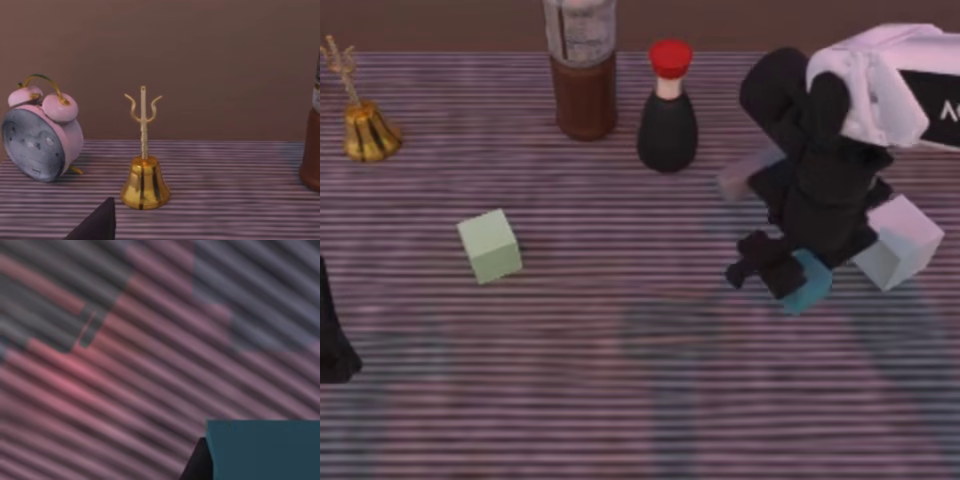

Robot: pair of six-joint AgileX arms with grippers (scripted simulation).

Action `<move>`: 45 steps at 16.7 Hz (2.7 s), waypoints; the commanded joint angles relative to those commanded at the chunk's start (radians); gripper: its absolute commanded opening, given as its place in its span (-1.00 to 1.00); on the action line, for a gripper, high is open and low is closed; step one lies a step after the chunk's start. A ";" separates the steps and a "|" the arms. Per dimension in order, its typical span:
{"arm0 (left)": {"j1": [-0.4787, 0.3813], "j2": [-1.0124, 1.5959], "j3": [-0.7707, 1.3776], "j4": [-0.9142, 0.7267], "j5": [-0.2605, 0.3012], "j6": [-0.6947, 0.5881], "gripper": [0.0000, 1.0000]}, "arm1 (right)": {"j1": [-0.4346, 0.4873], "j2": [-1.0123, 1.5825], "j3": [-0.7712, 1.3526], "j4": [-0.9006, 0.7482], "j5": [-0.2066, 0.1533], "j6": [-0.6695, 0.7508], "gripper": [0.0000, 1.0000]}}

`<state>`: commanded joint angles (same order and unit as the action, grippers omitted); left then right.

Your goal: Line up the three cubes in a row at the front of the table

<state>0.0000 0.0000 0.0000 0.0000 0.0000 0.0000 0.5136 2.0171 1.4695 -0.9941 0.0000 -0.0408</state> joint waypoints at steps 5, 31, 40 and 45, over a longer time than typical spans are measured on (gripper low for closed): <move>0.000 0.000 0.000 0.000 0.000 0.000 1.00 | 0.098 -0.092 -0.112 -0.005 0.010 0.387 -1.00; 0.000 0.000 0.000 0.000 0.000 0.000 1.00 | 0.213 -0.110 -0.392 0.281 0.024 0.764 -1.00; 0.000 0.000 0.000 0.000 0.000 0.000 1.00 | 0.213 -0.110 -0.392 0.281 0.024 0.764 0.36; 0.000 0.000 0.000 0.000 0.000 0.000 1.00 | 0.213 -0.110 -0.392 0.281 0.024 0.764 1.00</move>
<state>0.0000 0.0000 0.0000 0.0000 0.0000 0.0000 0.7264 1.9075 1.0774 -0.7126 0.0240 0.7231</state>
